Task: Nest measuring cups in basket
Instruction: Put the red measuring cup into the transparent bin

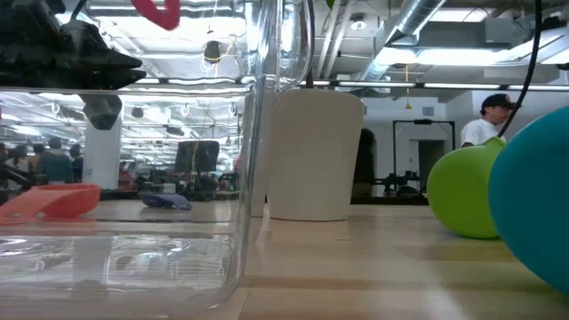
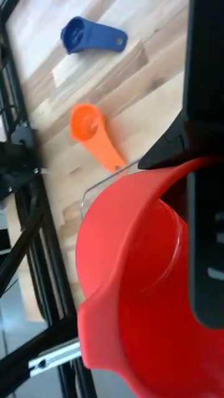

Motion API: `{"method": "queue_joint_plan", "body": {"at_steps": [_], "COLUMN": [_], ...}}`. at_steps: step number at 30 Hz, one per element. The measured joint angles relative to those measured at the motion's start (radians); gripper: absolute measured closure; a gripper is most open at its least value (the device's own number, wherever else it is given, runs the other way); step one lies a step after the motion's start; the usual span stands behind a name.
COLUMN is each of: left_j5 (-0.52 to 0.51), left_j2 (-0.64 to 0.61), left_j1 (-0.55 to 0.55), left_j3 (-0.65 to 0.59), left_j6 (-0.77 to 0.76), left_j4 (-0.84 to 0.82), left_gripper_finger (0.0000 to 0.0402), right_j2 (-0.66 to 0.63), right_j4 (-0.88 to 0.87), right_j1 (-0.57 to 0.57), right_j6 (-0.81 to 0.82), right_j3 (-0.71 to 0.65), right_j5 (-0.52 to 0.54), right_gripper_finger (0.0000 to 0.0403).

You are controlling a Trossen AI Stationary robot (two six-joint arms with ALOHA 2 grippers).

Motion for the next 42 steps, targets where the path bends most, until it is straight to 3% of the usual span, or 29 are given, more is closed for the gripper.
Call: {"method": "queue_joint_plan", "body": {"at_steps": [5,24,31,42], "left_j5": [0.000,0.000,-0.001,-0.001], "left_j2": [0.000,0.000,0.000,0.000], "left_j1": [0.000,0.000,0.000,0.000], "left_j3": [0.000,0.000,0.000,0.000], "left_j6": [0.000,-0.001,-0.001,-0.002], "left_j4": [0.000,0.001,0.001,0.001], "left_gripper_finger": [0.0343,0.0343,0.0343,0.0343], "right_j2": [0.000,0.062,0.064,0.064], "right_j4": [-0.082,-0.089,-0.093,-0.102], "right_j1": [0.004,-0.030,-0.062,-0.069], "right_j6": [0.054,0.063,0.065,0.064], "right_j3": [0.000,0.000,-0.002,-0.002], "right_j5": [-0.013,-0.095,-0.227,-0.268], "right_gripper_finger": [0.0396,0.0392,0.0379,0.0361]}}
